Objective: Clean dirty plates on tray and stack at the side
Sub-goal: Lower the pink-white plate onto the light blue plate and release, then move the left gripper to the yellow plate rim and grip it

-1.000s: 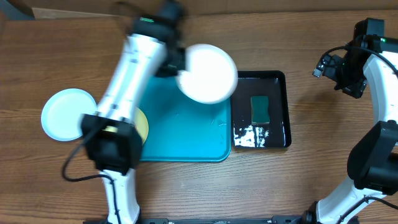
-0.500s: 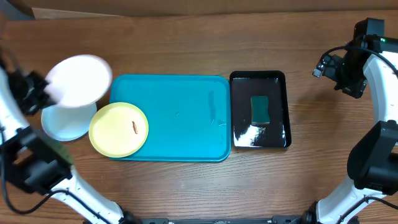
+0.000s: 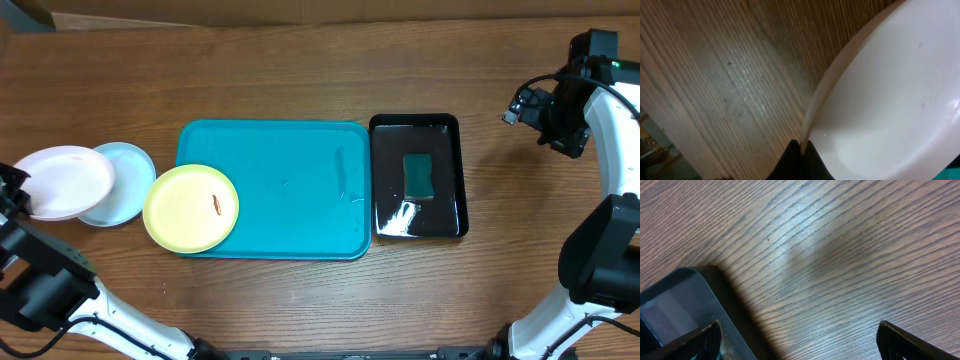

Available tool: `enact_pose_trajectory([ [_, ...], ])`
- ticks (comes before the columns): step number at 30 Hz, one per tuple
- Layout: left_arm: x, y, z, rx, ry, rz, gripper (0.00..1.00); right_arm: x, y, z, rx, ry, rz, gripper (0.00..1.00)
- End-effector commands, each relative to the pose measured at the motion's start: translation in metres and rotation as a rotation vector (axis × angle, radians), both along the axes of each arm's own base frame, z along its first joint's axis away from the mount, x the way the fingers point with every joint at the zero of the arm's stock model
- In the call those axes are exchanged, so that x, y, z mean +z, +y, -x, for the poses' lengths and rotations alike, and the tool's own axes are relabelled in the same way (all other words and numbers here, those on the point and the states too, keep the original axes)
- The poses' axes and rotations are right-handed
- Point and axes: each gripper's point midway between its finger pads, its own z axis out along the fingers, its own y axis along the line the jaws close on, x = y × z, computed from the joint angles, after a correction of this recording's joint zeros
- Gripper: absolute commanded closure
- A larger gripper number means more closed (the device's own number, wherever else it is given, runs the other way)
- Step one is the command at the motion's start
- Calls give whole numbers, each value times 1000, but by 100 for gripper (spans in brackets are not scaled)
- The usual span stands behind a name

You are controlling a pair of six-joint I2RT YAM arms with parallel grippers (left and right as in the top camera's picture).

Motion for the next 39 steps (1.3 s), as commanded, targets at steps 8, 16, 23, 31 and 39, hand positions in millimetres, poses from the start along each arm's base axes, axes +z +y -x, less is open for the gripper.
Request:
enact_pose_trajectory([
  [8, -38, -29, -26, -106, 30, 7, 96, 5, -1, -2, -5, -16, 2, 0],
  [16, -36, -42, -35, -173, 37, 15, 43, 5, -1, -2, -4, -16, 2, 0],
  [23, -9, -71, -40, -219, -15, 137, 51, 5, -1, -2, -5, -16, 2, 0],
  [31, -4, -134, -25, -347, 125, 246, 53, 5, -1, -2, -4, -16, 2, 0],
  [39, -25, -174, -2, -442, 236, 259, 53, 5, -1, -2, -5, -16, 2, 0],
])
